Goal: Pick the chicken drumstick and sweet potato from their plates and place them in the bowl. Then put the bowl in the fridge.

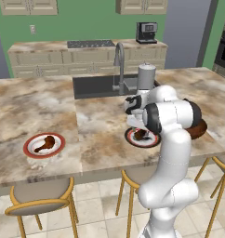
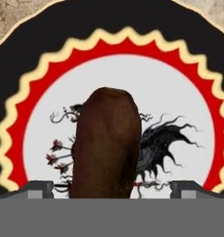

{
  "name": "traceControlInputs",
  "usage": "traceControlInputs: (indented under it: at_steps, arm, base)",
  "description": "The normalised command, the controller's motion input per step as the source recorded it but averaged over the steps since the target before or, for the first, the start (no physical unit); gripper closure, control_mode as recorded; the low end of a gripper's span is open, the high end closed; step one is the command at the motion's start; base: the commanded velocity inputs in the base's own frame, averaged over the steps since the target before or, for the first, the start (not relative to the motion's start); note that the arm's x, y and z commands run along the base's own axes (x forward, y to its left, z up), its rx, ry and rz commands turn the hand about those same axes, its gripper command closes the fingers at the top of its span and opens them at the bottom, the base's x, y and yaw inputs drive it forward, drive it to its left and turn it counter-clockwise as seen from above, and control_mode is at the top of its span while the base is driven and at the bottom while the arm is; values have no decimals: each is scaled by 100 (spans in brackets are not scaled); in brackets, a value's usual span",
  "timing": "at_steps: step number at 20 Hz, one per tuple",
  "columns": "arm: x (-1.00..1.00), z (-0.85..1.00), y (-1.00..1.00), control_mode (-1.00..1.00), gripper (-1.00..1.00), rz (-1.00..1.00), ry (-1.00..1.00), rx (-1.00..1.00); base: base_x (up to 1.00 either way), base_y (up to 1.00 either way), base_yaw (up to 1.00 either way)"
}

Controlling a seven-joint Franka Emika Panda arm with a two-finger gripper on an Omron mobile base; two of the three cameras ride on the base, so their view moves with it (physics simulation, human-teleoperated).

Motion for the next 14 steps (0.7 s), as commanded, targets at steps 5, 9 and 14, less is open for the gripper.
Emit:
traceControlInputs:
  at_steps: [5,9,14]
  arm:
    - [15,-21,0,-100,-100,0,-8,0]
    - [0,-26,-1,-100,-100,-1,-2,0]
    - [0,-20,0,-100,100,-1,-2,0]
  base:
    - [0,0,0]
    - [0,0,0]
    - [0,0,0]
